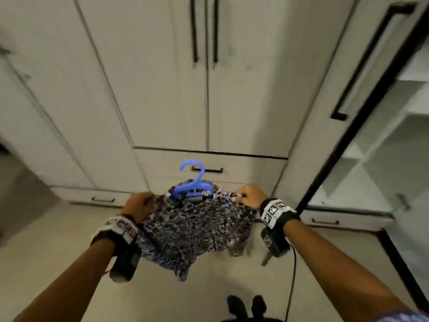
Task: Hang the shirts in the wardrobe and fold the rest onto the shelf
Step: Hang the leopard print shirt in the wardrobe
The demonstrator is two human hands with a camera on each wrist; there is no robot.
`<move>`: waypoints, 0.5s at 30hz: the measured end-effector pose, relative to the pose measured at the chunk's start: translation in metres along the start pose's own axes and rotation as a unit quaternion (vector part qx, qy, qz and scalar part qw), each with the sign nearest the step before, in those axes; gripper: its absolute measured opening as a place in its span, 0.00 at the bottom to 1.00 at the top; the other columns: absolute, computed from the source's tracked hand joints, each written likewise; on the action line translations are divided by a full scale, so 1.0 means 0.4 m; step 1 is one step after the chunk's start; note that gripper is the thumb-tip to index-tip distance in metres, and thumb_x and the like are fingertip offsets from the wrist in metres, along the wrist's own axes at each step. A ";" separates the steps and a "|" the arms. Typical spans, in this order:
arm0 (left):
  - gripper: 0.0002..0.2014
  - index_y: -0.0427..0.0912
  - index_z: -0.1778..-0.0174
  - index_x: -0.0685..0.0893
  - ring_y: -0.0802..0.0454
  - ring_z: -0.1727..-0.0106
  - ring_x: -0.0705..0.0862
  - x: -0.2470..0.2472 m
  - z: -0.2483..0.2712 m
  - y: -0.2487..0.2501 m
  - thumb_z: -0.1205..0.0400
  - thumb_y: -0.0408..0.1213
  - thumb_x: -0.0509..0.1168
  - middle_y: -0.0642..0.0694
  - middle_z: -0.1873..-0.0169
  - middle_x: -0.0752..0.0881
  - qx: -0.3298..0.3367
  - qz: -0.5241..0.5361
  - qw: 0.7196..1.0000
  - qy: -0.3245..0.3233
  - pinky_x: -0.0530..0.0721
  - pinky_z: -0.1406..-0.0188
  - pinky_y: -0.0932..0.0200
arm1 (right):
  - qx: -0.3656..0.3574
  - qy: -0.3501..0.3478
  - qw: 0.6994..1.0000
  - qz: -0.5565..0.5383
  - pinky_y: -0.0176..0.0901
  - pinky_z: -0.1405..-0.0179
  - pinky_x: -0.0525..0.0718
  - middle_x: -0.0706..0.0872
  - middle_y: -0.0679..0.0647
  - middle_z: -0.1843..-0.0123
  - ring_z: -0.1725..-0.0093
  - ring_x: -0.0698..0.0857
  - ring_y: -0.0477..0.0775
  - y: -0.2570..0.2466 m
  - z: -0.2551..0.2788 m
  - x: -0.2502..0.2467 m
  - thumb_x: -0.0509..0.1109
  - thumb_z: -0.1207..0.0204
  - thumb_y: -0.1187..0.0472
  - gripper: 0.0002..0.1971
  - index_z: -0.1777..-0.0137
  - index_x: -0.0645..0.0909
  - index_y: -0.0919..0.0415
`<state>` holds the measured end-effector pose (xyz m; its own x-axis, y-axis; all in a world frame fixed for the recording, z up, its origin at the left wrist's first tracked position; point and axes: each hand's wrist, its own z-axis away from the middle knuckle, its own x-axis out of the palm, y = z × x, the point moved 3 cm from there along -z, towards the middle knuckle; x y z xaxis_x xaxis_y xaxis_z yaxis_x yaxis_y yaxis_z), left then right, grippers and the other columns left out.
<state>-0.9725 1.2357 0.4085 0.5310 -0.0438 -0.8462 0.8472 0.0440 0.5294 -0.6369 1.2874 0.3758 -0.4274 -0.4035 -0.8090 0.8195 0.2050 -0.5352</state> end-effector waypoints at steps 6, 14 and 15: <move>0.22 0.39 0.67 0.86 0.46 0.62 0.83 0.186 -0.125 0.054 0.39 0.56 0.63 0.41 0.71 0.82 0.107 -0.100 0.949 -0.281 0.69 0.65 0.59 | 0.174 0.022 0.981 -0.083 0.43 0.66 0.67 0.71 0.54 0.74 0.63 0.72 0.51 0.151 0.179 0.151 0.71 0.22 0.57 0.19 0.73 0.73 0.58; 0.23 0.31 0.60 0.86 0.43 0.56 0.82 0.378 -0.013 0.369 0.30 0.52 0.68 0.41 0.75 0.78 0.260 -0.115 0.855 -0.433 0.74 0.57 0.55 | 0.344 0.116 0.923 -0.125 0.38 0.61 0.68 0.80 0.57 0.64 0.60 0.77 0.50 0.242 0.608 0.186 0.70 0.22 0.63 0.08 0.53 0.87 0.69; 0.17 0.33 0.62 0.83 0.46 0.59 0.80 0.404 0.004 0.425 0.29 0.48 0.71 0.43 0.73 0.77 0.267 -0.121 0.846 -0.445 0.74 0.60 0.56 | 0.360 0.132 0.916 -0.118 0.38 0.60 0.68 0.81 0.58 0.63 0.60 0.77 0.50 0.264 0.666 0.168 0.70 0.22 0.64 0.08 0.52 0.87 0.69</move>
<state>-0.7428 1.2346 0.3619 -0.0599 -0.7316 -0.6792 0.6922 -0.5206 0.4998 -0.4774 1.0443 0.3295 -0.6250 -0.1124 -0.7725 0.6912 -0.5396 -0.4807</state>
